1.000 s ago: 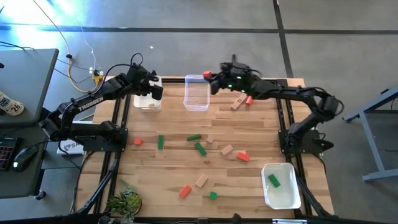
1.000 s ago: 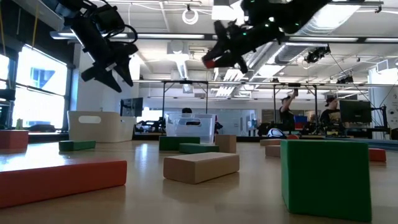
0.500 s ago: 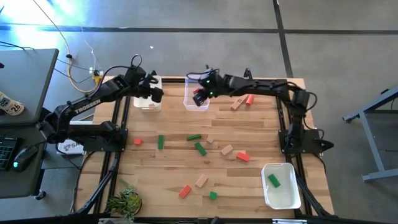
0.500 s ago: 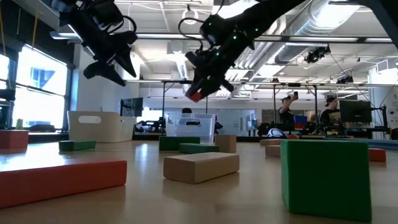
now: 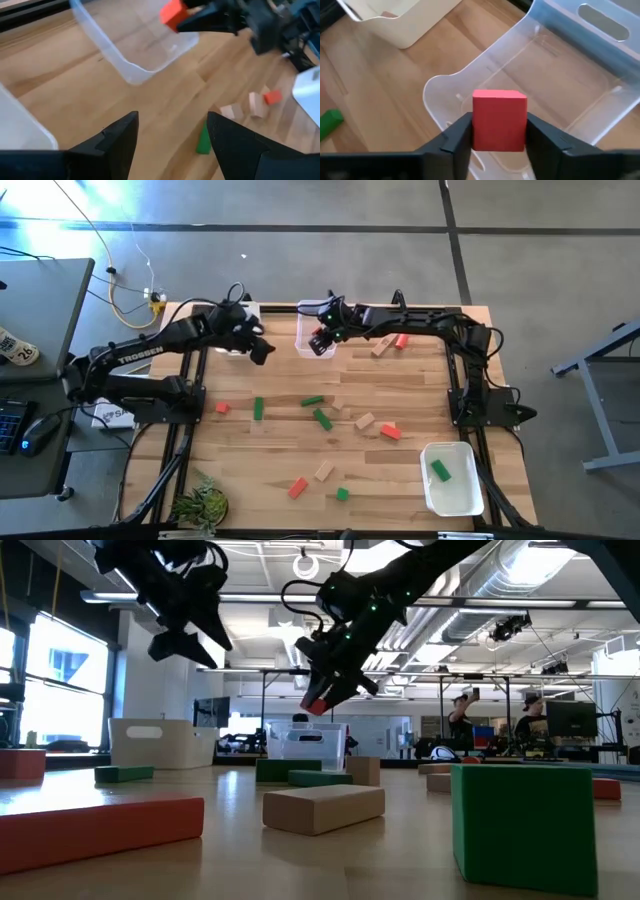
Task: Sort & place blocks by color
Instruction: Put the orange block into the transparent bin, then put the green block into the bottom white bin
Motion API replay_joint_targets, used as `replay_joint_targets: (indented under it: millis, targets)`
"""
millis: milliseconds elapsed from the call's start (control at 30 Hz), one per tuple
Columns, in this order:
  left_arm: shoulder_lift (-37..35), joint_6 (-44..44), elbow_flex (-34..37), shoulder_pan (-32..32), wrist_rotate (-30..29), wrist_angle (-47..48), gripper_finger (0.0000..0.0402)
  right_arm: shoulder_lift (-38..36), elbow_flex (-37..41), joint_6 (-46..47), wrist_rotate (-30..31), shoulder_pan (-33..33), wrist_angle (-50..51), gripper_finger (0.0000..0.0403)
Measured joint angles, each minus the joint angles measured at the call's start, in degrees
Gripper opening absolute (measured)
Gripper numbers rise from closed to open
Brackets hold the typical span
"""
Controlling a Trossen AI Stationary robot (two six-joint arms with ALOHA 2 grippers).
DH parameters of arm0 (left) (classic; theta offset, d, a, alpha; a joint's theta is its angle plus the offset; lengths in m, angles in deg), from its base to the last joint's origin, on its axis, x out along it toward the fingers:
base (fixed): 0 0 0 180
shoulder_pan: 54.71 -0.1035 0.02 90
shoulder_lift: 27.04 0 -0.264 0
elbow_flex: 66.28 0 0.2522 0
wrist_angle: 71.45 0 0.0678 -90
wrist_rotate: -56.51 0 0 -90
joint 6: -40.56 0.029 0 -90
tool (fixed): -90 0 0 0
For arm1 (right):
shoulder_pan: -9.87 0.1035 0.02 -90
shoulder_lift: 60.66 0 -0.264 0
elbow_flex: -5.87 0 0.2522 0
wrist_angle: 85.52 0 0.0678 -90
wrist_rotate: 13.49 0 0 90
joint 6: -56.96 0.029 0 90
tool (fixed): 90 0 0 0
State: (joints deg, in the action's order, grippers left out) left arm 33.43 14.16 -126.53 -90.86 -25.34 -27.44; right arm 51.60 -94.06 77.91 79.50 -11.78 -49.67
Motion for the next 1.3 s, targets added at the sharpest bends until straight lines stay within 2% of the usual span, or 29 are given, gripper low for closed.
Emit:
replay_joint_targets:
  millis: [67,167,400,633,833,1000,1300]
  targets:
    - [0.0,0.0,0.0,1.5,0.0,-0.4,0.0225,0.0,0.0,0.0,0.0,0.0,0.0,0.0196]
    - [0.0,-0.1,0.0,3.6,0.0,-0.3,0.0225,0.0,0.0,1.9,-0.4,0.1,0.0,0.0217]
    - [0.0,-0.6,0.0,8.9,-1.3,-0.2,0.0225,0.0,-3.0,3.4,-3.0,0.1,2.8,0.0220]
    - [0.0,-1.6,0.0,13.8,-3.7,0.8,0.0225,0.0,-13.0,1.1,2.0,0.1,14.7,0.0221]
    - [0.1,-13.8,0.0,17.9,-5.6,6.3,0.0225,0.0,-22.3,0.7,8.9,0.1,26.3,0.0222]
    - [0.1,-22.3,0.0,22.0,-8.6,9.7,0.0225,0.0,-28.7,-1.2,13.4,0.0,31.3,0.0222]
    - [0.1,-39.0,0.0,29.8,-18.1,13.6,0.0225,0.0,-36.5,-6.9,14.6,-1.3,32.1,0.0222]
